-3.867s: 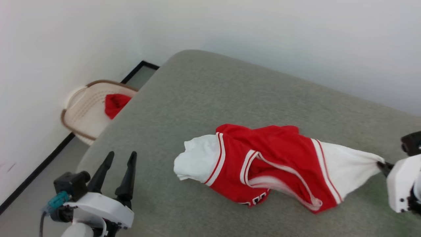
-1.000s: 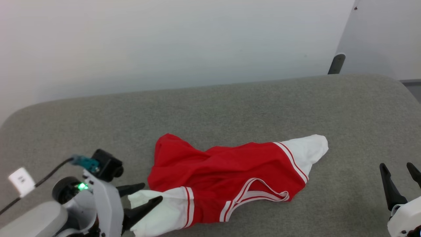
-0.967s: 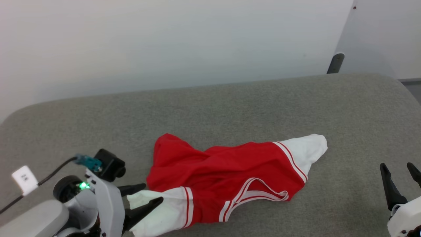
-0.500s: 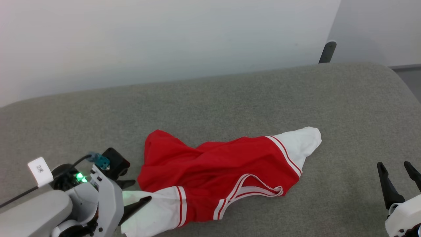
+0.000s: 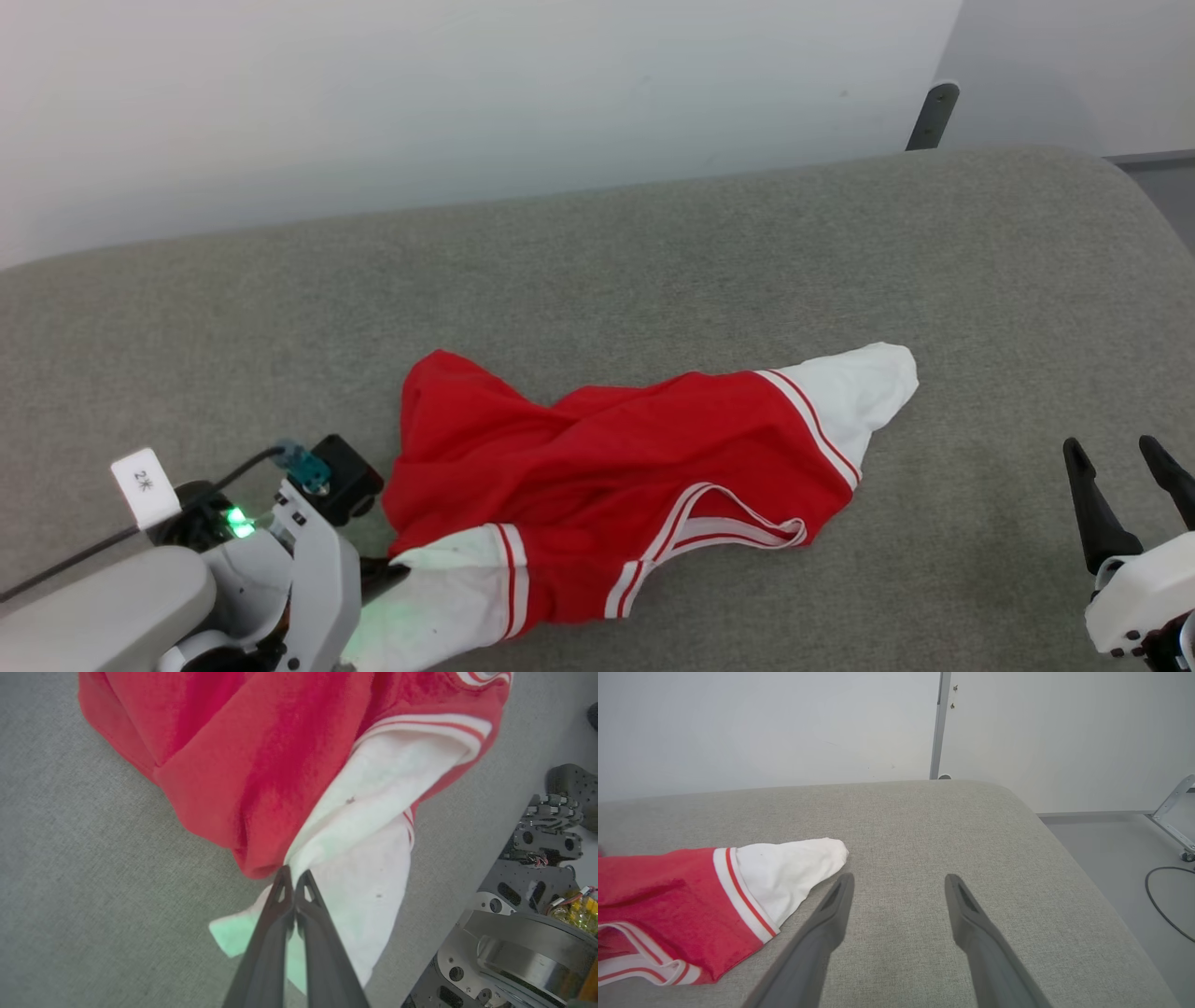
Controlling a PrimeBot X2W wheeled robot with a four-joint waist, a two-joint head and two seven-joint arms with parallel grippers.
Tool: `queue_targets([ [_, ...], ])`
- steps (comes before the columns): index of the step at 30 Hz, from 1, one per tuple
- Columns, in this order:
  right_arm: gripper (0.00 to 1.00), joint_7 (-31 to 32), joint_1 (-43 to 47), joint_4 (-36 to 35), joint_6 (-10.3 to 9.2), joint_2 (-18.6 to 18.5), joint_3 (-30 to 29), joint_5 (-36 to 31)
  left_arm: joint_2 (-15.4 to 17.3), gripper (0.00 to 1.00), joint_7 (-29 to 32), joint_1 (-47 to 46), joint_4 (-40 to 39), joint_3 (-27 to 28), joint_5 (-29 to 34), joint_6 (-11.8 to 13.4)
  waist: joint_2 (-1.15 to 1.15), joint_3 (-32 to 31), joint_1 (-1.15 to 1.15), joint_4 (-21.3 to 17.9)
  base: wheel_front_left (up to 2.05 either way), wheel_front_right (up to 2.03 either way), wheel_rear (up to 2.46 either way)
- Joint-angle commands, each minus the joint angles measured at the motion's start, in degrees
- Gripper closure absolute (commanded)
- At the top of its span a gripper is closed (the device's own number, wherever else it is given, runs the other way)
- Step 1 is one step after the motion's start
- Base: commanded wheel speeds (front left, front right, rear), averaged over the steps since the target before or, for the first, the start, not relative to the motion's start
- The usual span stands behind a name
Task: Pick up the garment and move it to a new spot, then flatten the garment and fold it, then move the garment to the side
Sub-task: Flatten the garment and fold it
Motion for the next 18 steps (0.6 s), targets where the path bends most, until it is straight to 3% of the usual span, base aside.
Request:
queue_targets([
  [1, 0.00, -0.19, -0.25, 0.16, -0.06, 0.11, -0.03, 0.26, 0.31, 1.00, 0.07, -0.17, -0.33, 0.06, -0.40, -0.17, 0.00, 0.02, 0.00, 0.18, 0.00, 0.00, 0.00],
  [10, 0.00, 0.14, 0.26, -0.03, -0.06, 0.02, -0.54, 0.50, 1.84, 1.00, 0.13, -5.60, -2.64, 0.04, -1.71, -0.18, 0.00, -0.39, 0.00, 1.83, 0.00, 0.00, 0.00],
  [18, 0.00, 0.70, -0.24, -0.67, -0.06, -0.24, 0.46, 0.94, 0.21, 1.00, -1.94, -12.16, -1.36, 0.05, 1.10, -0.17, 0.00, 0.01, 0.00, 2.58, 0.00, 0.00, 0.00],
])
